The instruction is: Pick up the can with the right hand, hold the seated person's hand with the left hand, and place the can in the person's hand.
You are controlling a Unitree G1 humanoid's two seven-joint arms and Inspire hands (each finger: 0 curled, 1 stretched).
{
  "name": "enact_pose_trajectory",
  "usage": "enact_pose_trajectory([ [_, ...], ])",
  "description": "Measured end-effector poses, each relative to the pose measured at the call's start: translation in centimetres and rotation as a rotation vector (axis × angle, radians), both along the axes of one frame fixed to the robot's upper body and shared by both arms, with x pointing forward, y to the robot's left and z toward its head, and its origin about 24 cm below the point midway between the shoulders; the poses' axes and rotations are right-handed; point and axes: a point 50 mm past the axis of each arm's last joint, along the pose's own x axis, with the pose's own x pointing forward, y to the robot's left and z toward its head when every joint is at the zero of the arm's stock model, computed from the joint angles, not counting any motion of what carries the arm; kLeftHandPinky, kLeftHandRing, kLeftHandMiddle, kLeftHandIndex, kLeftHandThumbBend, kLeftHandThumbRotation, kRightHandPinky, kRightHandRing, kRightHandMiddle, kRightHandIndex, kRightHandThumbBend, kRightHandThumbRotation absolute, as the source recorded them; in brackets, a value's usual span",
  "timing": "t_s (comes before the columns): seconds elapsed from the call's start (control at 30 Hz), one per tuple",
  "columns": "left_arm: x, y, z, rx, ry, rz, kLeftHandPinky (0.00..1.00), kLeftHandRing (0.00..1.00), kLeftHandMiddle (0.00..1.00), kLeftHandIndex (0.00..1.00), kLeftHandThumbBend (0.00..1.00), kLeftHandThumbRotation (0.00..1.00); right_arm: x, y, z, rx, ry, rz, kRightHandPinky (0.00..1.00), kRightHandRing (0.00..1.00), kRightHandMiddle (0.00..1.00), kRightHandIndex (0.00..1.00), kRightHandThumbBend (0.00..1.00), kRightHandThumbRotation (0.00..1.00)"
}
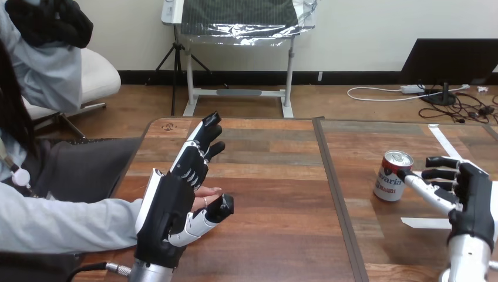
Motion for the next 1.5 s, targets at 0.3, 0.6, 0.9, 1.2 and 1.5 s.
enact_pose_trajectory([
  [0.3,0.1,-0.1,0.0,-0.001,0.002,-0.003,0.91,0.96,0.97,0.93,1.0,0.66,-0.7,0.3,0.3,-0.001,-0.037,-0.002,0.49,0.53,0.55,0.56,0.82,0.0],
  [0.6,0.3,-0.2,0.1,0.0,-0.003,-0.012,0.92,0.96,0.97,0.93,1.0,0.65,-0.3,0.3,1.2,-0.005,-0.067,0.003,0.58,0.64,0.66,0.67,0.87,0.0],
  [0.9,0.3,-0.2,0.0,0.002,0.001,-0.016,0.92,0.97,0.98,0.93,1.0,0.66,0.0,0.5,1.6,-0.021,-0.062,0.013,0.69,0.76,0.78,0.82,0.91,0.12],
  [1.2,0.2,-0.2,0.0,0.001,0.003,-0.013,0.92,0.96,0.97,0.93,1.0,0.66,0.2,0.7,1.6,-0.046,-0.041,0.063,0.83,0.9,0.91,0.96,0.97,0.27],
  [1.5,0.3,-0.2,0.0,0.0,0.004,-0.01,0.91,0.96,0.97,0.93,1.0,0.66,0.4,1.0,1.3,-0.05,-0.021,0.098,0.92,0.97,0.97,1.0,1.0,0.36],
])
